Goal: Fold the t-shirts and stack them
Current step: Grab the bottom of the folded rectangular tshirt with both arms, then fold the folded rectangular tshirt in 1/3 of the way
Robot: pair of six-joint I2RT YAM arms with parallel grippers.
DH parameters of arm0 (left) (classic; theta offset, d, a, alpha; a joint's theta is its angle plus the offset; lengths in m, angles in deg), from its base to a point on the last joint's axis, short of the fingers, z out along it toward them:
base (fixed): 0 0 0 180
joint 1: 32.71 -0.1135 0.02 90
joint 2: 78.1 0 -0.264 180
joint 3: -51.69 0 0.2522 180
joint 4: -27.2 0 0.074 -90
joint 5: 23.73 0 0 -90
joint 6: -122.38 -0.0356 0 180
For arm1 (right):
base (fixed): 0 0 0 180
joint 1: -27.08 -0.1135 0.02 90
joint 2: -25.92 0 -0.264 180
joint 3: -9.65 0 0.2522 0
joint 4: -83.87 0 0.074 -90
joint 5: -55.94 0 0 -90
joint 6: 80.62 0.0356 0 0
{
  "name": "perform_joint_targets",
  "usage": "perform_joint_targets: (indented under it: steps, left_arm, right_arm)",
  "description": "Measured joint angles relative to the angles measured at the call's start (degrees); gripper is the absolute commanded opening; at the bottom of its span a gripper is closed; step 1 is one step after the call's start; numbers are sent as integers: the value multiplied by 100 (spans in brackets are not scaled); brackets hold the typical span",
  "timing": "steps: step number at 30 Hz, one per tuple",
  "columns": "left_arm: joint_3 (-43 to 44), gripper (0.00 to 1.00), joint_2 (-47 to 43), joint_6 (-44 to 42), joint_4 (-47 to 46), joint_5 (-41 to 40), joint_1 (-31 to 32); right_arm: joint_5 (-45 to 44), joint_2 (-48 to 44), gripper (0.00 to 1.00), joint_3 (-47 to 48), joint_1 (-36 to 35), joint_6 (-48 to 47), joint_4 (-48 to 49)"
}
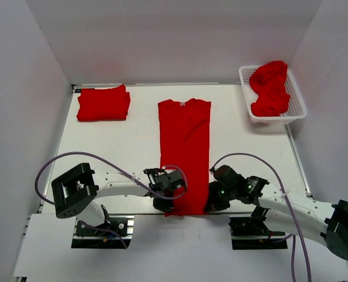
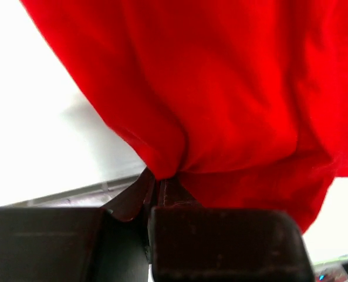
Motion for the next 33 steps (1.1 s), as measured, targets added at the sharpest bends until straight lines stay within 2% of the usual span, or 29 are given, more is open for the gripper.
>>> perform_joint_targets:
  steps: [6, 10, 14, 17, 22, 33]
  left_arm:
    - [356, 0, 11, 55, 503, 125, 114]
    - [684, 0, 11, 79, 879, 15, 31]
    - [1320, 0, 63, 92, 1388, -466, -155]
    - [1941, 0, 260, 57, 1681, -848, -376]
    - [2404, 0, 699, -157, 1814, -1163, -909]
    - [3438, 0, 1578, -1082, 1554, -1458, -2013]
  right_arm:
    - [341, 155, 0, -160, -20, 107, -116]
    - [-133, 459, 0, 271, -17, 83, -496]
    - [-920, 826, 0, 881, 81, 72, -704]
    - [-1504, 1005, 0, 1294, 173, 26, -852]
    - [-2179, 1342, 0, 1912, 426, -162, -909]
    - [-2511, 2533, 0, 2820, 1169, -693, -289]
